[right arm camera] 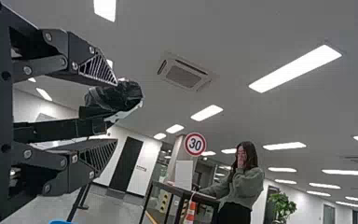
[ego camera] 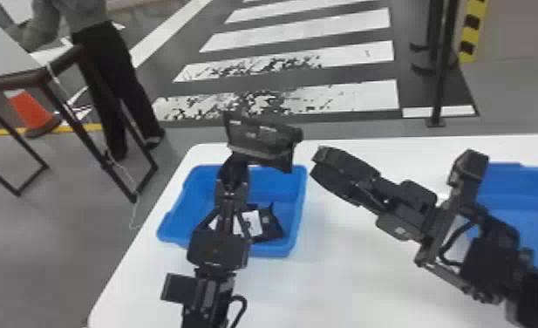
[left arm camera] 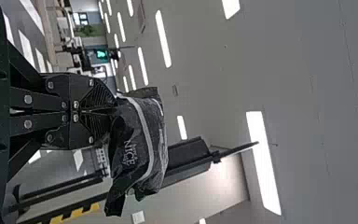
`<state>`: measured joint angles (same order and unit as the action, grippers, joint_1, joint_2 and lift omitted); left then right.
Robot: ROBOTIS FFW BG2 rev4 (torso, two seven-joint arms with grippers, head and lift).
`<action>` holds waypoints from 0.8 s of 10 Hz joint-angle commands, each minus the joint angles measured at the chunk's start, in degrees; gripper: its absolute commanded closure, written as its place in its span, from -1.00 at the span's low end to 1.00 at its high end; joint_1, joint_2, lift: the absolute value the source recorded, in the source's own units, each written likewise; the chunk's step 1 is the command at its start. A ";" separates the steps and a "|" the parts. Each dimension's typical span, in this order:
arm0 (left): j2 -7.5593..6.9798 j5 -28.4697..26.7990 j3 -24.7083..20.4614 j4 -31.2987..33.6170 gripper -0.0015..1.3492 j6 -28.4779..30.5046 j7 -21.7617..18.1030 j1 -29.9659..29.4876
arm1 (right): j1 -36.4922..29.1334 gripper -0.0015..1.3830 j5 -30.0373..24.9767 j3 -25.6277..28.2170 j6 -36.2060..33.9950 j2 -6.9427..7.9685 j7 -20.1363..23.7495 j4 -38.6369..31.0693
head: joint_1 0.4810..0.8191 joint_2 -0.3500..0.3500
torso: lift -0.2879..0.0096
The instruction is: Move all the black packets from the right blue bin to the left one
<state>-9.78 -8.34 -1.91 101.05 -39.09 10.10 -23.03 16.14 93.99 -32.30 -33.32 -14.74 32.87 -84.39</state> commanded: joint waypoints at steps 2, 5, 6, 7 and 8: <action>0.64 -2.86 -5.86 -0.01 0.80 2.94 0.00 0.67 | -1.37 -0.82 1.19 -0.03 0.55 -0.20 0.09 -0.76 | 0.09 1.00 | -0.20; 0.29 -4.34 -5.17 -4.65 0.51 14.61 1.15 2.92 | -2.92 -0.82 2.45 0.31 1.96 -0.73 0.09 -2.73 | 0.08 1.00 | -0.20; 0.47 -3.32 -4.94 -6.06 -0.37 17.14 1.15 3.20 | -4.04 -0.82 2.10 0.99 2.52 -0.90 0.09 -4.70 | 0.15 1.00 | -0.20; 0.55 -3.66 -5.29 -6.48 -0.92 17.57 1.15 3.06 | -5.59 -0.82 1.53 2.59 2.66 -1.08 0.09 -6.67 | 0.24 1.00 | -0.20; 0.73 -3.66 -6.09 -6.48 -0.84 16.30 1.15 2.50 | -6.29 -0.83 1.08 3.74 2.66 -1.08 0.09 -7.37 | 0.27 1.00 | -0.20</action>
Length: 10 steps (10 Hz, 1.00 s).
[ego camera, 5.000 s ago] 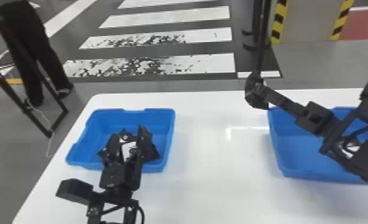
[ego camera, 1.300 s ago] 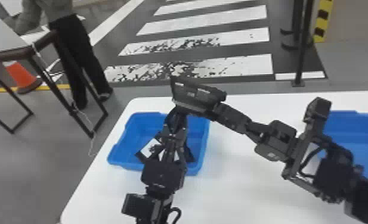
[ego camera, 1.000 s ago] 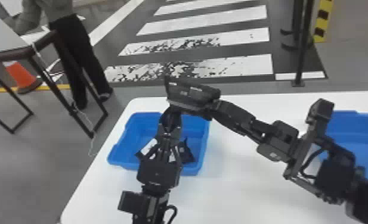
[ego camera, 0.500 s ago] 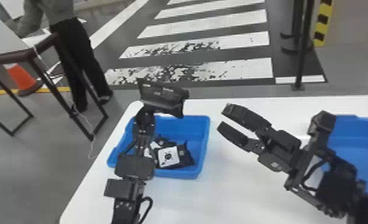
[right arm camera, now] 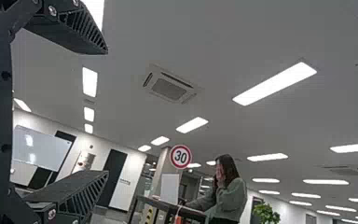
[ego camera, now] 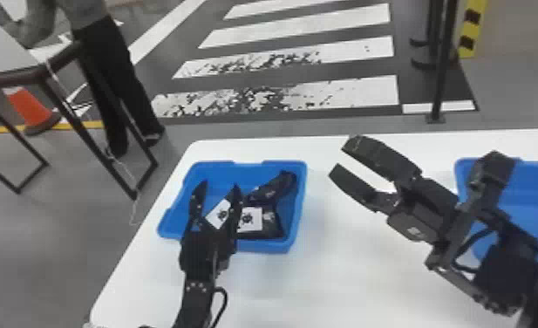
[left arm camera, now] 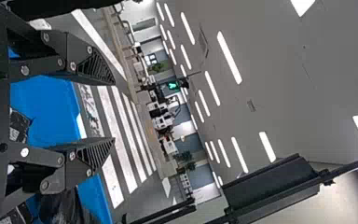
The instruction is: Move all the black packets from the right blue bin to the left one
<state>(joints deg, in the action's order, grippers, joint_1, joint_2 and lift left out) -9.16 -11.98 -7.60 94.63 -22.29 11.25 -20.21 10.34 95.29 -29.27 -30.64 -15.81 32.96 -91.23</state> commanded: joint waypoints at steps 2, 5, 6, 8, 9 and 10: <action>0.64 4.67 -0.74 -0.07 -0.73 -6.83 0.00 -1.02 | -2.32 -0.83 -3.20 2.87 1.12 -0.01 0.00 -1.37 | 0.27 1.00 | -0.20; 1.43 9.35 -0.39 2.32 -0.73 -12.73 0.00 -0.32 | -5.13 -0.83 -16.68 12.24 3.37 -0.28 -0.08 -3.48 | 0.18 1.00 | -0.20; 1.25 10.04 -0.51 3.45 -0.73 -12.45 0.00 -0.04 | -5.98 -0.83 -24.00 16.59 3.23 -0.28 -0.88 -4.74 | 0.13 1.00 | -0.20; 1.08 10.84 -0.74 4.57 -0.73 -12.17 0.00 0.95 | -6.54 -0.84 -38.96 22.64 1.12 -0.19 -4.04 -6.43 | 0.07 1.00 | -0.20; 0.99 10.95 -0.39 5.14 -0.73 -11.04 0.00 1.65 | -6.40 -0.84 -47.65 25.61 -1.98 -0.45 -5.53 -8.26 | 0.07 0.95 | -0.20; 0.90 12.09 0.06 5.42 -0.73 -10.06 -0.53 1.51 | -6.40 -0.84 -55.19 27.90 -6.48 -0.80 -7.38 -10.65 | 0.09 0.86 | -0.20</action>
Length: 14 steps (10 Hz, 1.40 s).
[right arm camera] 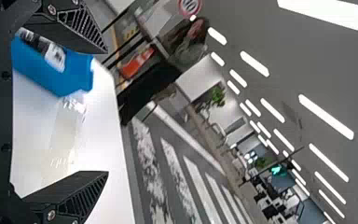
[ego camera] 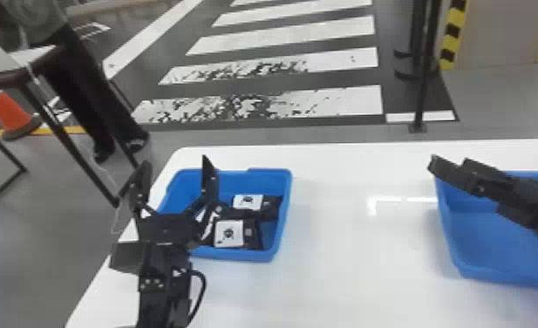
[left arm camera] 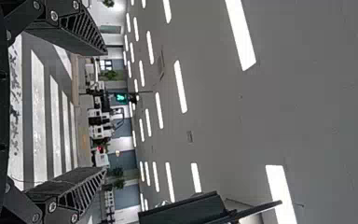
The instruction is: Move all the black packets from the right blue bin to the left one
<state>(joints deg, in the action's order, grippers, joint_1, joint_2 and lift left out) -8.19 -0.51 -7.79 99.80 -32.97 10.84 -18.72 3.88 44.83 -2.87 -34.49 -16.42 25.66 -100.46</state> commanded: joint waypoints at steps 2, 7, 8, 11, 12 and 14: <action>-0.16 3.02 2.88 1.52 -0.74 3.29 -1.17 0.59 | -0.36 -0.84 -15.93 6.98 -16.13 0.69 -5.18 -7.47 | 0.20 0.62 | -0.20; -0.69 5.42 4.59 3.34 -0.74 8.21 -3.28 0.73 | 1.89 -0.84 -29.87 10.53 -35.25 0.60 -10.01 -10.00 | 0.27 0.15 | -0.20; -0.78 5.42 4.70 3.34 -0.74 8.35 -3.46 0.73 | 2.03 -0.84 -30.78 10.76 -38.21 0.42 -10.80 -9.86 | 0.27 0.09 | -0.20; -1.39 5.42 5.39 3.34 -0.74 8.92 -3.63 0.73 | 4.28 -0.85 -33.18 10.98 -43.69 -0.19 -11.33 -6.34 | 0.27 -0.02 | -0.20; -1.48 5.42 5.28 3.34 -0.74 9.76 -3.63 0.59 | 4.28 -0.85 -33.52 11.44 -44.11 -0.19 -12.04 -5.22 | 0.27 -0.06 | -0.20; -1.48 5.88 5.16 3.34 -0.74 10.60 -3.90 0.16 | 4.84 -0.84 -33.75 11.90 -44.67 -0.28 -12.12 -2.69 | 0.27 -0.10 | -0.20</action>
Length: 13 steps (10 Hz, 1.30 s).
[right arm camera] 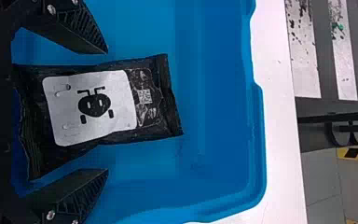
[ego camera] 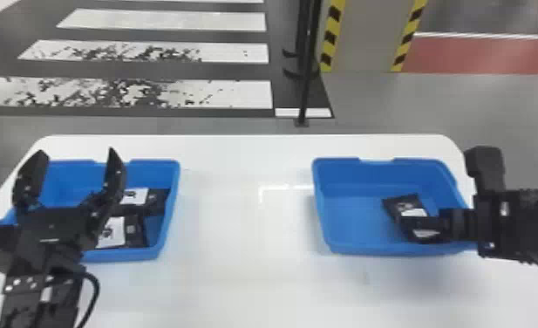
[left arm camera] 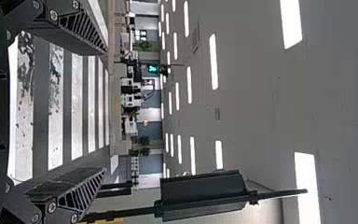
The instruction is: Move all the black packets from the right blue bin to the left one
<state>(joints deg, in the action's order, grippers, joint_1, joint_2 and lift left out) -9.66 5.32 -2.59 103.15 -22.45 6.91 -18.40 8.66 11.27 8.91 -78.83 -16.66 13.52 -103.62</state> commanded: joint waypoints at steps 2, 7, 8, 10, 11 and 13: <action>0.17 0.05 -0.15 0.00 -0.74 0.09 -0.05 0.54 | 0.77 -0.40 -0.07 0.80 -0.19 -0.04 -0.08 0.89 | 0.27 -0.13 | -0.20; 0.17 -0.41 -1.18 0.00 -0.73 0.23 -0.32 0.54 | -0.50 0.75 2.10 0.46 1.49 0.23 0.36 0.89 | 0.27 -0.08 | -0.20; 0.17 -0.41 -1.18 0.00 -0.73 -0.33 -0.23 0.40 | -1.90 0.75 4.16 0.46 4.87 0.23 0.36 0.89 | 0.27 -0.07 | -0.20; 0.35 -0.29 -1.30 0.00 -0.73 -1.04 -0.23 -0.02 | -2.75 0.75 6.33 0.00 11.90 0.40 2.74 0.61 | 0.27 -0.02 | -0.20; 0.35 0.28 -0.95 0.00 -0.73 -1.32 -0.23 0.12 | -2.89 0.75 8.04 -0.57 15.70 0.40 3.79 -0.52 | 0.27 0.02 | -0.20; 0.00 4.96 0.99 0.00 -0.73 -1.46 -0.23 0.69 | -2.75 0.75 12.27 -2.85 23.15 0.40 7.57 -2.62 | 0.27 0.10 | -0.20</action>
<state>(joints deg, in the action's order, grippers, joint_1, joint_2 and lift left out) -9.55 8.80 -2.15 103.15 -23.86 6.68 -17.83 5.81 22.29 6.77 -57.88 -16.26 20.92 -105.60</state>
